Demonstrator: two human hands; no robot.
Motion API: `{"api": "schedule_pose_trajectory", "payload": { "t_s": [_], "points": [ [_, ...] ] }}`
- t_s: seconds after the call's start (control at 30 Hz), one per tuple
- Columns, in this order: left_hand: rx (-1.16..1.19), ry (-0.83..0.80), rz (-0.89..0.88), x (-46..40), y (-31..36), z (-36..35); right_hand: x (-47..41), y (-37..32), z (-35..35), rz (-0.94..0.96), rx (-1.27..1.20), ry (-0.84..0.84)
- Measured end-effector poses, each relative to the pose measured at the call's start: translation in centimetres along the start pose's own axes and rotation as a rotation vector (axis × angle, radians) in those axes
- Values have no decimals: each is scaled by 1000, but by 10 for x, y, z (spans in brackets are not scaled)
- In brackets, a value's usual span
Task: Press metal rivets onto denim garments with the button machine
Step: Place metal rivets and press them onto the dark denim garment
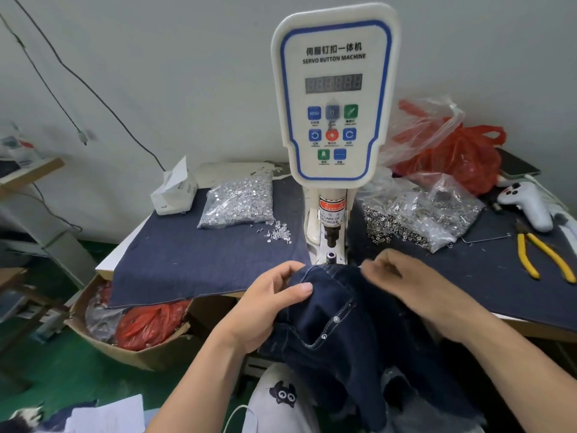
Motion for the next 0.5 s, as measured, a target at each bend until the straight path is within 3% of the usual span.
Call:
{"api": "schedule_pose_trajectory", "payload": {
  "t_s": [0.07,0.17,0.27,0.33,0.43,0.5],
  "points": [
    [-8,-3,-57,-4,7,-12,12,-9,-17,49,190,-86],
    [-273,88,-149,-11,15,-28,13,-12,-40,169,158,-115],
    [-534,303,-257,0,9,-30,8,-11,-36,35,-213,10],
    [-630,389,-248,19,-8,-26,10,-9,-30,-54,-546,-38],
    [-752,311,-106,36,-40,-25,25,-5,-32,-49,-829,-101],
    [-619,222,-72,32,-51,-40,37,-1,-35,-33,-834,-76]
  ]
}}
Point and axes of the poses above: each hand's wrist, its own x-axis away from the middle knuckle, its own z-axis out of the back of the hand, y = z × x, the point moved 1 cm from there along -x, towards the middle knuckle
